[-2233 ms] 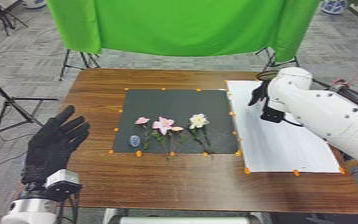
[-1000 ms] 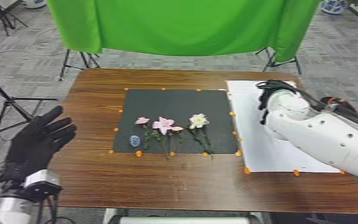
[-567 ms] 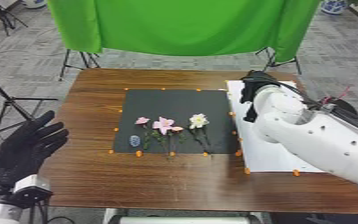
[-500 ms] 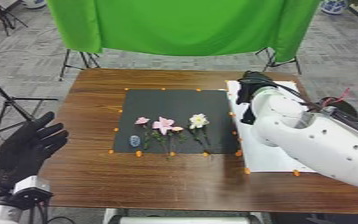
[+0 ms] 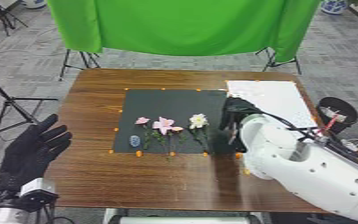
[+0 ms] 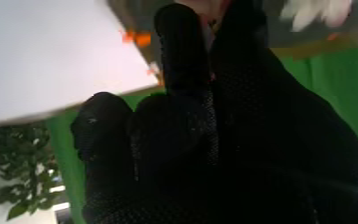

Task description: Arrange flowers

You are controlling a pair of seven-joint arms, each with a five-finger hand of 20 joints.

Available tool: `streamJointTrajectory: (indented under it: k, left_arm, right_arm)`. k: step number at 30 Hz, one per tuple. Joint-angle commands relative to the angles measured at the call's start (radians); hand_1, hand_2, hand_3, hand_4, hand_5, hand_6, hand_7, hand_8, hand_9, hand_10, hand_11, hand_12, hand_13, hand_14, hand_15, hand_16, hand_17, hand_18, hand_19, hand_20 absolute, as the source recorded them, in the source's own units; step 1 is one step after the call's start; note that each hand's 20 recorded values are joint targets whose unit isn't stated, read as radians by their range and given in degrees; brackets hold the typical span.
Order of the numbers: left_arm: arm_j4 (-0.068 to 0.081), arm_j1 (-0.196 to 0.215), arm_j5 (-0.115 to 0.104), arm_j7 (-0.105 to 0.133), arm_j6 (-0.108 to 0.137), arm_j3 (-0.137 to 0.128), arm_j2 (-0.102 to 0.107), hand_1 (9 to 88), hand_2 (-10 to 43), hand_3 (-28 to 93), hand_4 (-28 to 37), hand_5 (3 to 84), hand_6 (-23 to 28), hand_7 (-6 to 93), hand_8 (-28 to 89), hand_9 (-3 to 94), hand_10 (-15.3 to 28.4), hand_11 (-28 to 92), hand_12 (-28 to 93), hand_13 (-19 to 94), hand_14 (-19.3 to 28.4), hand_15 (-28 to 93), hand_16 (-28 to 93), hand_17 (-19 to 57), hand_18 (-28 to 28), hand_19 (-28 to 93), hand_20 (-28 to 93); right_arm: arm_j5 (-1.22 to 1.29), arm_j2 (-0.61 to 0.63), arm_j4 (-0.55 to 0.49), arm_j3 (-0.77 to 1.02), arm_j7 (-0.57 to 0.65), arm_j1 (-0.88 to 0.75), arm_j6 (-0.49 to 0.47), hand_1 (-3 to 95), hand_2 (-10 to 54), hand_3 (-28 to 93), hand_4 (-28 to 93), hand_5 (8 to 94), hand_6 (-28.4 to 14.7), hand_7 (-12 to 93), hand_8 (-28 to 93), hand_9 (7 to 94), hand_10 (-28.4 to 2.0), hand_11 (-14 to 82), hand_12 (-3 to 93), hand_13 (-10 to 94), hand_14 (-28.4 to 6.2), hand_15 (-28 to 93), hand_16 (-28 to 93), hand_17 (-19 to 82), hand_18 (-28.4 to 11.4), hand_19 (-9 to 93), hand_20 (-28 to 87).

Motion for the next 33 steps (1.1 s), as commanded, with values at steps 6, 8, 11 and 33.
streamJointTrajectory:
  k: [6, 8, 11, 33]
  left_arm:
    - [0.006, -0.008, -0.021, 0.005, 0.004, 0.025, 0.026, 29.6, 5.0, 63, -19.4, 39.8, 11.4, 8.6, -7, 33.5, 20.2, 28, 11, 20, 26.1, 51, -12, -8.5, 26.2, 52, 6]
    - [0.008, -0.007, -0.017, -0.006, -0.016, 0.019, 0.024, 29.8, 5.2, 63, -19.4, 39.8, 11.4, 8.6, -7, 33.4, 20.2, 29, 11, 20, 26.2, 51, -12, -8.6, 26.2, 52, 6]
    - [0.006, -0.001, -0.02, 0.002, 0.002, 0.02, 0.027, 29.8, 5.3, 63, -19.3, 39.9, 11.4, 8.5, -7, 33.8, 20.3, 29, 11, 22, 27.0, 53, -12, -8.7, 25.8, 51, 6]
    - [0.008, -0.003, -0.034, 0.032, 0.014, 0.041, 0.038, 30.1, 5.6, 63, -19.3, 40.0, 11.4, 8.6, -7, 33.8, 20.3, 29, 11, 21, 26.6, 54, -13, -9.1, 25.2, 50, 6]
  right_arm:
    - [-0.026, 0.011, -0.041, -0.01, 0.001, -0.035, -0.014, 60.1, -9.5, 73, -28, 71.6, -1.0, 37, 7, 88.1, -8.4, 10.6, 34.4, 80, -3.1, 76, 16, 58, -13.6, 93, 38]
    - [-0.031, 0.019, -0.047, -0.014, 0.005, -0.032, -0.001, 59.2, -9.5, 73, -27, 70.5, -2.0, 35, 5, 86.5, -8.9, 10.5, 34.0, 80, -3.3, 76, 16, 58, -13.8, 93, 38]
    - [-0.025, 0.017, -0.055, 0.004, 0.005, -0.04, -0.031, 57.5, -9.5, 72, -26, 69.1, -3.2, 33, 5, 84.8, -10.1, 10.4, 33.5, 79, -3.6, 76, 16, 58, -14.2, 93, 38]
    - [0.052, -0.013, -0.093, 0.124, -0.011, -0.119, -0.206, 45.7, -9.5, 76, -23, 57.6, -5.2, 19, -12, 71.0, -17.2, 23.6, 16.1, 77, -5.4, 77, 15, 56, -15.4, 93, 37]
